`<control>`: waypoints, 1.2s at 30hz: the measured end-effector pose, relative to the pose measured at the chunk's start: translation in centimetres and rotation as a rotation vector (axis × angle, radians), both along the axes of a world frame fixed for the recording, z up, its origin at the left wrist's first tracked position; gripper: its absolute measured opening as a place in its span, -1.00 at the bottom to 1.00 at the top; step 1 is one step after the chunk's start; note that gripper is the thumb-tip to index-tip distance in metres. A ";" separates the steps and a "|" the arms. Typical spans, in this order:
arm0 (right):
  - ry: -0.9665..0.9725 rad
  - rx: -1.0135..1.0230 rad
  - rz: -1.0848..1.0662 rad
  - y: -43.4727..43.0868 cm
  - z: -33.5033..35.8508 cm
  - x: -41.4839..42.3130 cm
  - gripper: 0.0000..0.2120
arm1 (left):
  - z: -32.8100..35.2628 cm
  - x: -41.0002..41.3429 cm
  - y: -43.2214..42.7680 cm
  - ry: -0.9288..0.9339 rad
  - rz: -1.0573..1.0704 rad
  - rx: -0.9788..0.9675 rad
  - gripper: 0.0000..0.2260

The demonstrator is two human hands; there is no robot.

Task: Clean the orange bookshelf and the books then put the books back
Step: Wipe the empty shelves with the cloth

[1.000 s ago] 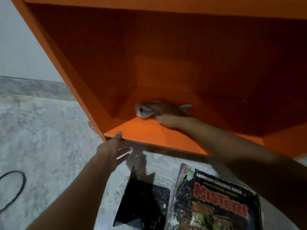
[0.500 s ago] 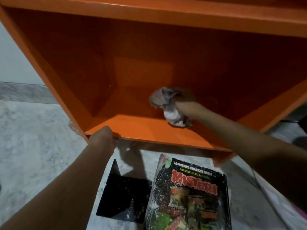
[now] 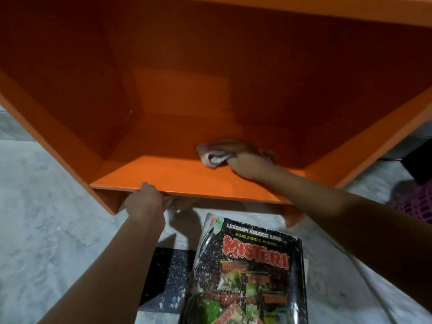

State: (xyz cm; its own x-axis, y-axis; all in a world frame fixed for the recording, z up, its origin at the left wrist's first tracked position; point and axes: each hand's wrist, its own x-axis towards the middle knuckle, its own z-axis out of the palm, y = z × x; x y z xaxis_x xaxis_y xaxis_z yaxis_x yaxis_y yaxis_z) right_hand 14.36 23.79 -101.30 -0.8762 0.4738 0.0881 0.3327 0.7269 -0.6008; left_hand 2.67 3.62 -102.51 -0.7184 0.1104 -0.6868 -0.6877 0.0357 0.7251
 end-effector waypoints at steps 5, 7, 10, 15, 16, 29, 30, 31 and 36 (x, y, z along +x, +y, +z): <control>-0.048 -0.079 0.306 -8.9 -1.1 6.6 -0.47 | 0.1 0.6 0.0 0.015 -0.060 0.012 -0.64; -0.007 -0.116 0.392 -11.4 -0.3 8.4 -0.51 | 0.2 0.9 0.0 0.007 -0.101 -0.012 -0.69; 0.222 -0.146 0.267 -10.7 1.3 8.2 -0.60 | -1.6 0.6 0.4 -0.018 -0.183 -0.037 -0.70; 0.722 -0.167 -0.314 -2.3 4.9 3.6 -0.70 | 0.4 2.3 0.2 -0.046 -0.300 -0.010 -0.87; 0.742 -0.126 -0.395 -0.8 5.7 2.8 -0.68 | 0.5 2.3 0.1 -0.049 -0.329 -0.006 -0.83; -0.101 0.135 -0.390 10.4 -1.2 0.5 -0.66 | 0.2 1.2 -1.1 -0.049 -0.442 0.045 -0.80; -0.111 0.161 -0.366 9.2 -1.0 0.9 -0.64 | 0.3 1.3 -1.1 -0.052 -0.443 0.045 -0.81; -0.120 0.167 -0.327 7.9 -0.9 1.3 -0.62 | 0.4 1.2 -1.1 -0.060 -0.443 0.047 -0.82; -0.157 0.124 -0.225 -1.1 -0.9 6.4 -0.52 | 0.3 1.5 -0.9 -0.058 -0.421 0.044 -0.81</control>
